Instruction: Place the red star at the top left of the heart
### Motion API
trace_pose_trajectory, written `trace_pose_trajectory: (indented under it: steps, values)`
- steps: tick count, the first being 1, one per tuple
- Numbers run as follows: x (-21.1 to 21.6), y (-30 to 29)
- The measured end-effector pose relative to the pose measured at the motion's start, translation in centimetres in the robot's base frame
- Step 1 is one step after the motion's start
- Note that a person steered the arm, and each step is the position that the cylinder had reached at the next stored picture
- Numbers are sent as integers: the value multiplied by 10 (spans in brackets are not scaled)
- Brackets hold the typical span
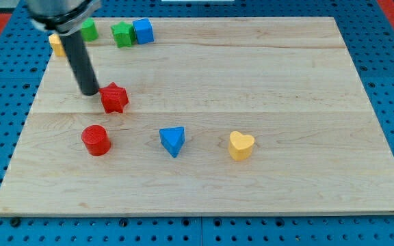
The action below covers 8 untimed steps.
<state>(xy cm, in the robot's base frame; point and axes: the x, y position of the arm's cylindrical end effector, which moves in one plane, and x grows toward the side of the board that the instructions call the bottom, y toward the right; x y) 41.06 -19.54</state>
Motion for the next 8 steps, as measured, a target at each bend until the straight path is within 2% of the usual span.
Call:
trace_pose_trajectory:
  steps: [1, 2, 3, 4, 5, 6, 7, 8]
  values:
    - [-9, 33]
    - [-30, 122]
    - [-32, 92]
    - [-2, 29]
    - [31, 87]
    - [-18, 171]
    - [-36, 145]
    - [-78, 180]
